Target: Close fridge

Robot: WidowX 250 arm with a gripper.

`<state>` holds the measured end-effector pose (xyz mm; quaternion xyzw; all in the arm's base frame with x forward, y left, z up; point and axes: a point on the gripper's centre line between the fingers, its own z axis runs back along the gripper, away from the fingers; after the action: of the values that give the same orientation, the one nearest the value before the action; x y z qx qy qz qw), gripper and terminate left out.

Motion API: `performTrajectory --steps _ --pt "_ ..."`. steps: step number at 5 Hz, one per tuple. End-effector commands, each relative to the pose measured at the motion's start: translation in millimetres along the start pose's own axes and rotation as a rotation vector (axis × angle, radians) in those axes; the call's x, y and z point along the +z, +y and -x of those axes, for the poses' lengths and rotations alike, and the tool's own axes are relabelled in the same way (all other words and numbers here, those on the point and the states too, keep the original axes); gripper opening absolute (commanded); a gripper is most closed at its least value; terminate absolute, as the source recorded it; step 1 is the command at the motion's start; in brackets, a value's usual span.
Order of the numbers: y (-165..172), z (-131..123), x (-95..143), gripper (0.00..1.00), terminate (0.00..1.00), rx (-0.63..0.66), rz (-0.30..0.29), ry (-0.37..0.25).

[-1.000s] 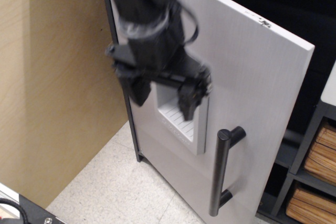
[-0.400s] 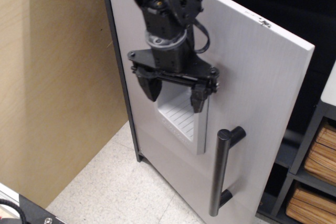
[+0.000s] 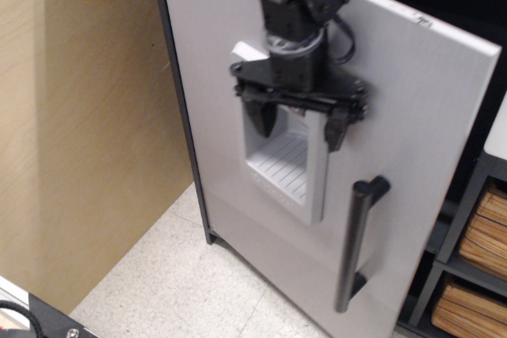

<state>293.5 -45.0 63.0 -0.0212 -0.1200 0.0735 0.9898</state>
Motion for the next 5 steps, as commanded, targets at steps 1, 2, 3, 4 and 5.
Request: performTrajectory --steps 1,2,3,4,5 --pt "-17 -29 8 1.00 0.00 0.016 0.025 -0.054" --pt "-19 -39 3 1.00 0.00 0.013 0.026 -0.092" --pt "-22 -47 -3 1.00 0.00 -0.008 0.035 -0.151" --pt "-24 -50 -4 1.00 0.00 -0.016 0.039 -0.172" --pt "-24 -51 -5 1.00 0.00 -0.015 0.043 -0.179"
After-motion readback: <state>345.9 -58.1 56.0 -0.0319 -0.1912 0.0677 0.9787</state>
